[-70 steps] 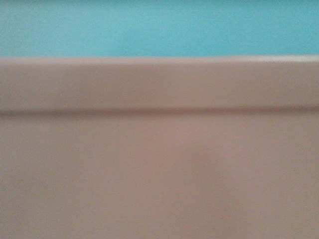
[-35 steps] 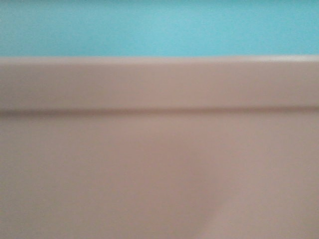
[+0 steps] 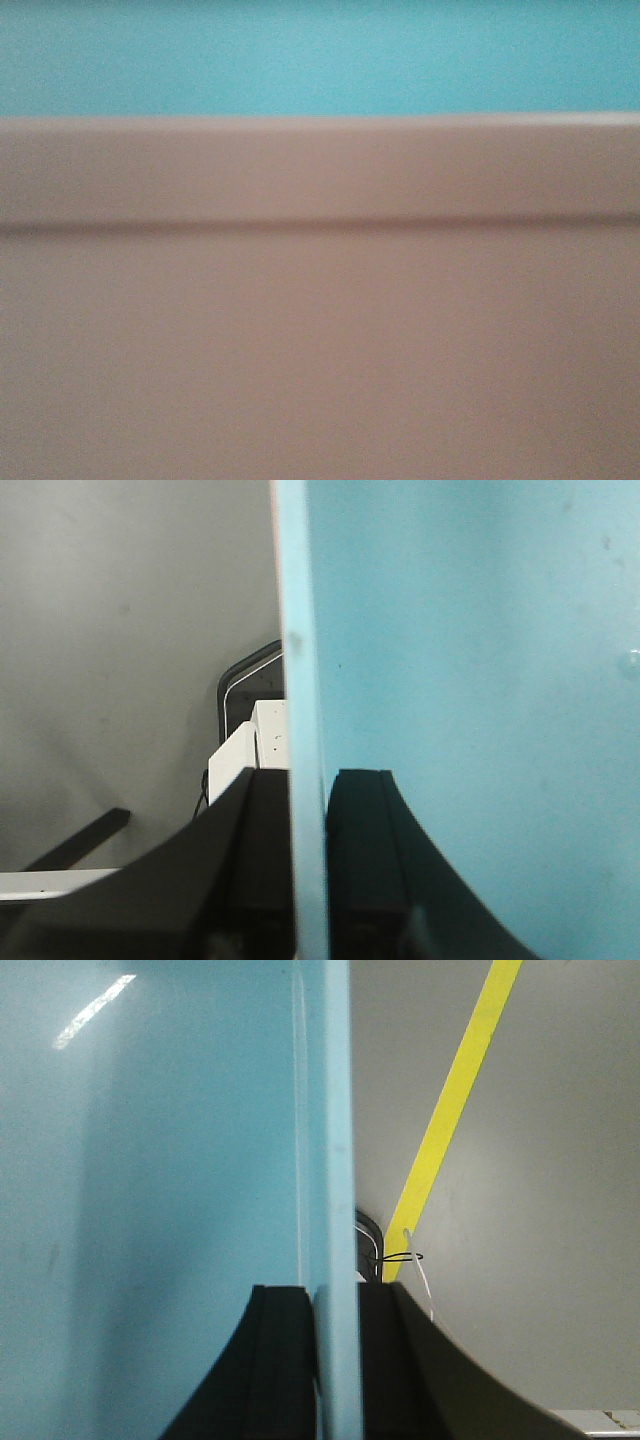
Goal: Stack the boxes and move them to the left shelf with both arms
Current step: 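Keep gripping both bin rims while the base approaches the shelf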
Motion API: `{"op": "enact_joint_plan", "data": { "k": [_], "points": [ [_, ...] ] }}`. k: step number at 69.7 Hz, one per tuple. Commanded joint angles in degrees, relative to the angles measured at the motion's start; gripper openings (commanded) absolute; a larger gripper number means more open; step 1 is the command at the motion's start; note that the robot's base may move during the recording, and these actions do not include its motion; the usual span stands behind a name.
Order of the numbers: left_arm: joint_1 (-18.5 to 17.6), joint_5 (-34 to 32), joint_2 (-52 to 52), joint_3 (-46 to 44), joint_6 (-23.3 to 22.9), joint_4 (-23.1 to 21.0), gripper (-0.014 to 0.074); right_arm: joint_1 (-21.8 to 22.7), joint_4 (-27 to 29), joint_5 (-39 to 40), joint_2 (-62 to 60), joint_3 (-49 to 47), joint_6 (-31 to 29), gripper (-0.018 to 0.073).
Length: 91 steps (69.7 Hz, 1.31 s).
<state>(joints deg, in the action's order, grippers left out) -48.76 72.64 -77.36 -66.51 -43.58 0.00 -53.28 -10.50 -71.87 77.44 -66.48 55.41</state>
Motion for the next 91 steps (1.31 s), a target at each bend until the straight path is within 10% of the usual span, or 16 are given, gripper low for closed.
{"op": "enact_joint_plan", "data": {
  "k": [1,91],
  "points": [
    [-1.11,4.1,2.12,-2.21,-0.18,-5.74,-0.0006,-0.47,0.89,-1.03,-1.96,-2.07,-0.02,0.0053],
    [-1.11,4.1,2.12,-2.21,-0.18,-5.63,-0.0006,-0.36,0.64,-1.03,-1.96,-2.07,-0.02,0.0053]
  ]
}}
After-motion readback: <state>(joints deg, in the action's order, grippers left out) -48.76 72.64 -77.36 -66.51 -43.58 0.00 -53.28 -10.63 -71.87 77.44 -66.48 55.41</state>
